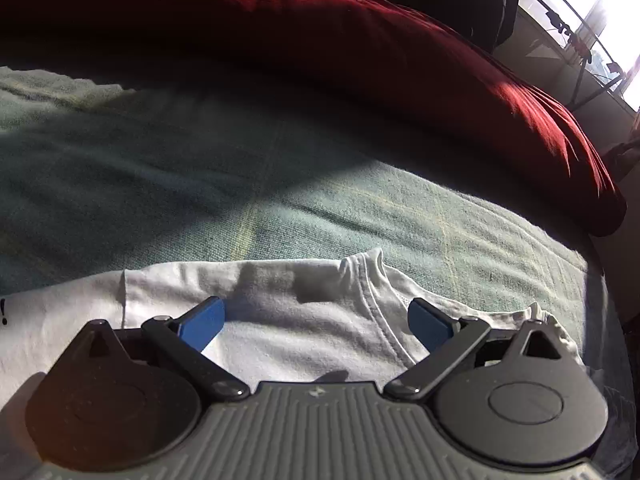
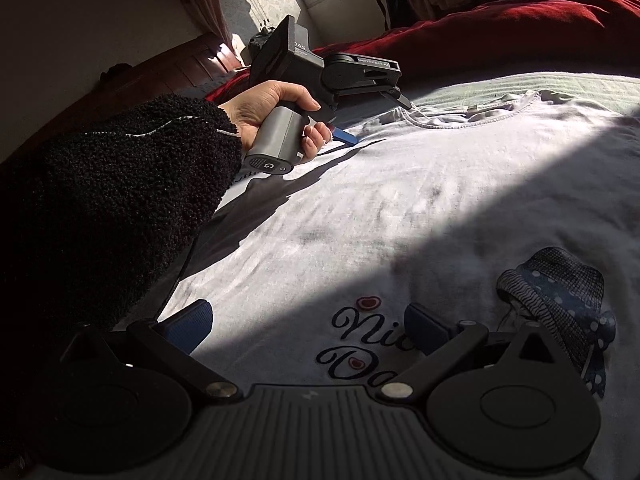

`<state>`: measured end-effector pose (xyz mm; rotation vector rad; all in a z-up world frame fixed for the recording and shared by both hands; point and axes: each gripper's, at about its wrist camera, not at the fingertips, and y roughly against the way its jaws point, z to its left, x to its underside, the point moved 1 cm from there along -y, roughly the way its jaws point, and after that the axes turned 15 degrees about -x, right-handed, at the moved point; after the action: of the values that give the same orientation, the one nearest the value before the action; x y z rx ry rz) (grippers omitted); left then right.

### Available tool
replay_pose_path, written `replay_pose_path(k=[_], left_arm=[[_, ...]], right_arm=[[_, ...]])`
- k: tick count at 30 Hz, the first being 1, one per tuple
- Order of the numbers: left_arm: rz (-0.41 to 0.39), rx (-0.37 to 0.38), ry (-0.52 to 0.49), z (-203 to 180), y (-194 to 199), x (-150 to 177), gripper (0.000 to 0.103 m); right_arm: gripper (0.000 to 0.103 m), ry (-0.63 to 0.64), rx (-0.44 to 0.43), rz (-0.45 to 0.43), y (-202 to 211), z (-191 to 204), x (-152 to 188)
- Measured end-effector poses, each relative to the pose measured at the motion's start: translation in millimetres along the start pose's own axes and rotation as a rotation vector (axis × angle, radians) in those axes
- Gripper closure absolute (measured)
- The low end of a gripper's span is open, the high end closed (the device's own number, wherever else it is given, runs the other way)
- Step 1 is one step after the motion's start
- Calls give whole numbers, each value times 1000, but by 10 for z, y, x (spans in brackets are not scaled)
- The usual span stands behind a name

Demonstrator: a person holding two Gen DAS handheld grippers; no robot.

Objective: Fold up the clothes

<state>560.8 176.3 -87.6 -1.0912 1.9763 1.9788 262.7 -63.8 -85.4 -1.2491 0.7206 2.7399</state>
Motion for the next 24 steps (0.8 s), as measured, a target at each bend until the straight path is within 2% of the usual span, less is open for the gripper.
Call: replay_pose_path(k=[4,8,12,14,17,21,24], left_arm=[[-29,-27,-6,-60,-56,-89,1],[-22,-15,2,-54,200,-51,2],[-33,48,-44,-67,661,136,1],[-26,47,-79,-74,824,281,1],[-3,13,-123,-56,868,492,1],[52,-5,-61,137,880,642,2],[10,17,-23,321,1036,672,1]], right_arm=[[0,9,-4,-4,-19,-20,14],[0,-5,-10,-14,5,-20,1],[0,-41,-18,-27,63,-28,-29],[0,-51,-23,-29,90,-25,-38],[0,-53,-22,-29,106,-13,-39],[0,-52,-34,-33,150,20,-45],[0,-43,-45,-47,215,53,-58]])
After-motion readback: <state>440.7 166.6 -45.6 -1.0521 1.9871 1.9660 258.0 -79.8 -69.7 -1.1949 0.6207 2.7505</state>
